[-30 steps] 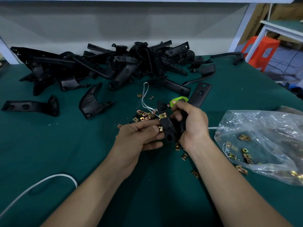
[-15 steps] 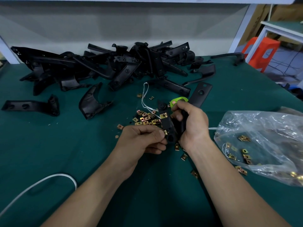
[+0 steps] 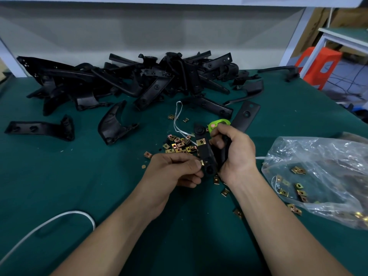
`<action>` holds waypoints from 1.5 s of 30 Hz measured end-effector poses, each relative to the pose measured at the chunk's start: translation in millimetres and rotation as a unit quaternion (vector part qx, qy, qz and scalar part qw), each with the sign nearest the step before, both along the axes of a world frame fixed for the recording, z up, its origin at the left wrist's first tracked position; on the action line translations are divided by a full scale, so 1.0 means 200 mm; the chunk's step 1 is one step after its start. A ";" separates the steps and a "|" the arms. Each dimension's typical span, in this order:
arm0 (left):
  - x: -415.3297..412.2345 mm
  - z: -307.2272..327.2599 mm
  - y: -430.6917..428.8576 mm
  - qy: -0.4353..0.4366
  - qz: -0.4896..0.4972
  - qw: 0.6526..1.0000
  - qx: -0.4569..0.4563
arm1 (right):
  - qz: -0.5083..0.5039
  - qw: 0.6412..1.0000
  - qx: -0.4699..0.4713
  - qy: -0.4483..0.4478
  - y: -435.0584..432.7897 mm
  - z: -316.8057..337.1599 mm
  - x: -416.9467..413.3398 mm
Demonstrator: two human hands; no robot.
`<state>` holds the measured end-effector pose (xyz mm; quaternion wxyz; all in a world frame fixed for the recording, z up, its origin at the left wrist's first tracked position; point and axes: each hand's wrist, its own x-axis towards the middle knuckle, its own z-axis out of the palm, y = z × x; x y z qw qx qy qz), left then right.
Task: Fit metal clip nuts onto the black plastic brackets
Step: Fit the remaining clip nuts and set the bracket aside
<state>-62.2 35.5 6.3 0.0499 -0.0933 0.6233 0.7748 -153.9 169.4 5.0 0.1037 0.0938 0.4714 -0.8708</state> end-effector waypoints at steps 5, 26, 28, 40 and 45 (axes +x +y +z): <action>0.00 0.00 -0.01 0.003 -0.009 1.000 -0.004 | -0.002 1.000 0.020 0.024 -0.01 0.00 0.01; 0.02 -0.03 -0.03 0.054 -0.055 0.995 -0.064 | 0.045 0.998 -0.044 -0.007 -0.09 -0.03 0.11; 0.03 -0.03 -0.02 0.069 -0.046 0.995 -0.050 | 0.051 0.996 -0.060 -0.028 -0.09 -0.03 0.12; 0.07 -0.05 0.11 0.155 0.118 0.950 -0.245 | -0.082 0.996 0.001 0.030 -0.08 -0.03 0.06; 0.05 -0.06 0.12 0.137 0.158 0.939 -0.273 | -0.086 0.995 -0.015 0.045 -0.11 -0.04 0.06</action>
